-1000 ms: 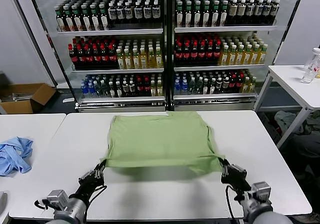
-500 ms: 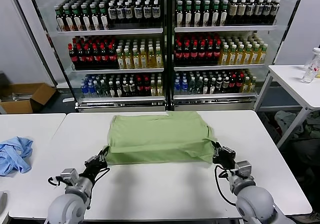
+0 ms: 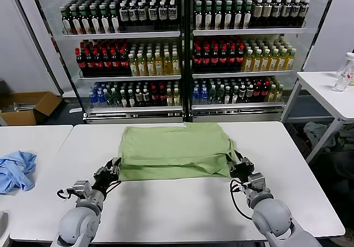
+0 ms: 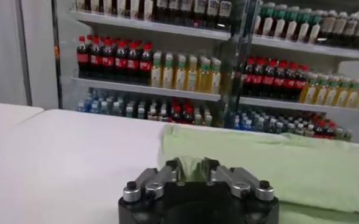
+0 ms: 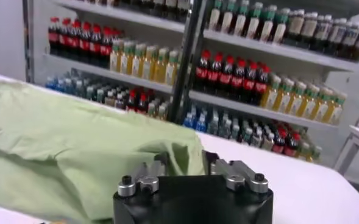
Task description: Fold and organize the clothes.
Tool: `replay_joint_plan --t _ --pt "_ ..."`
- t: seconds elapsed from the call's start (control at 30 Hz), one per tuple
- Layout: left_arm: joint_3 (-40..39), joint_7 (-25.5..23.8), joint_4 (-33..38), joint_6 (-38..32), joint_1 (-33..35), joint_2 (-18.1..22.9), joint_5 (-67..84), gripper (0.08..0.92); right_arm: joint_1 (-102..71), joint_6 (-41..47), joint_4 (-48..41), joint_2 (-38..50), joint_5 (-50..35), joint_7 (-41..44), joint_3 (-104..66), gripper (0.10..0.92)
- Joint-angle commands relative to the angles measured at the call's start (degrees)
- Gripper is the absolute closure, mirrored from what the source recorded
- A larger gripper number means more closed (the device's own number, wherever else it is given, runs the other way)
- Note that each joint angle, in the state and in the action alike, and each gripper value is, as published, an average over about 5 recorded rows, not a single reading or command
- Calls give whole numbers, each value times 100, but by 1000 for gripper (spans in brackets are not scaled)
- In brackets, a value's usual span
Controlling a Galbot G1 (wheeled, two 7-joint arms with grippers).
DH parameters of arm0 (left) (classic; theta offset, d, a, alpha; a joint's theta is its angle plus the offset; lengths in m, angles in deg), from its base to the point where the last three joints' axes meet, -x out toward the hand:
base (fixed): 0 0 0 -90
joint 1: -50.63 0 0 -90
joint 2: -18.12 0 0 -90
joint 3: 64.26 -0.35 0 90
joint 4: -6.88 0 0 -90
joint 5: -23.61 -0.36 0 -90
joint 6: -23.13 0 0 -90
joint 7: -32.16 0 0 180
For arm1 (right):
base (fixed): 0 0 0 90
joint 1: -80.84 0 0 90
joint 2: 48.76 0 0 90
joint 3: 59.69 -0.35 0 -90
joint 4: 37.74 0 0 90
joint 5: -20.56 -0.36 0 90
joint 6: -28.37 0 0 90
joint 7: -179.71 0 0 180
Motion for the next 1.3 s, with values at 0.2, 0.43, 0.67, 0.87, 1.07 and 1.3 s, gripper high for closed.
replay_joint_plan --t 0.2,0.43,0.67,0.87,1.07,1.3 --pt "-151 74 -533 646 -157 38 -316 414 134 773 -368 -251 -93 -71 0 222" --pt "-166 17 -595 947 -158 -24 -316 224 402 886 -626 -387 -522 -83 292 223" --pt "-153 -78 -539 1212 -108 -66 -81 327 375 884 -571 -361 -996 -155 363 405" --pt "-33 -186 -181 1307 103 -135 686 517 118 882 -217 -123 -1315 -182 242 578" --pt "97 -230 444 1364 632 -170 891 691 -504 882 575 229 -1576 -214 -121 751" --pt "412 -207 1229 1338 1524 -106 976 878 -1433 881 1380 402 -1656 -223 -653 887"
